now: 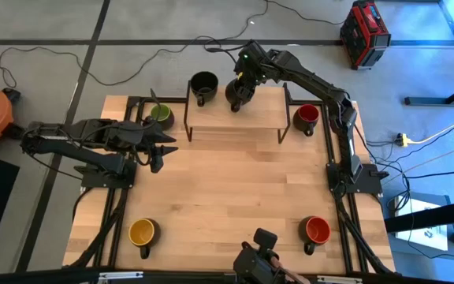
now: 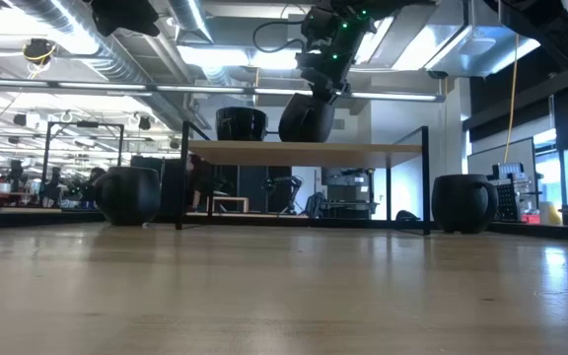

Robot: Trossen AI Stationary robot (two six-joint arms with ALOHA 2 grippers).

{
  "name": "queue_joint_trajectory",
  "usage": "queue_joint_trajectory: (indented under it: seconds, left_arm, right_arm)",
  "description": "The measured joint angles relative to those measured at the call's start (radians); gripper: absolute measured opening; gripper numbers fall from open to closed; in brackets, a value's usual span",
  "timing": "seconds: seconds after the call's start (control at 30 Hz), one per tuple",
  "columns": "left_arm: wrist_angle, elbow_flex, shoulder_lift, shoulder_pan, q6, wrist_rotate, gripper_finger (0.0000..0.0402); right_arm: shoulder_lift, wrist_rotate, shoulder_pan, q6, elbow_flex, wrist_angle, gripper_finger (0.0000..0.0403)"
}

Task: Place coffee mugs
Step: Put the black mug on the shelf

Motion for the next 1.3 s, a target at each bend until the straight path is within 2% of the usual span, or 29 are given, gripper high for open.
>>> queue_joint_trajectory:
  seconds: [0.37, 0.8, 1.3]
  left_arm:
    - [0.0, 0.0, 0.0, 0.0, 0.004, 0.0, 0.0137]
    - [0.0, 0.0, 0.0, 0.0, 0.003, 0.0, 0.0137]
    - [0.0, 0.0, 0.0, 0.0, 0.0, 0.001, 0.0137]
  right_arm:
    - [0.0, -0.026, 0.0, 0.005, 0.0, 0.023, 0.0037]
    - [0.024, -0.047, -0.001, 0.012, 0.0, 0.041, 0.0088]
    - [0.032, -0.04, 0.0, 0.004, 0.0, 0.134, 0.0092]
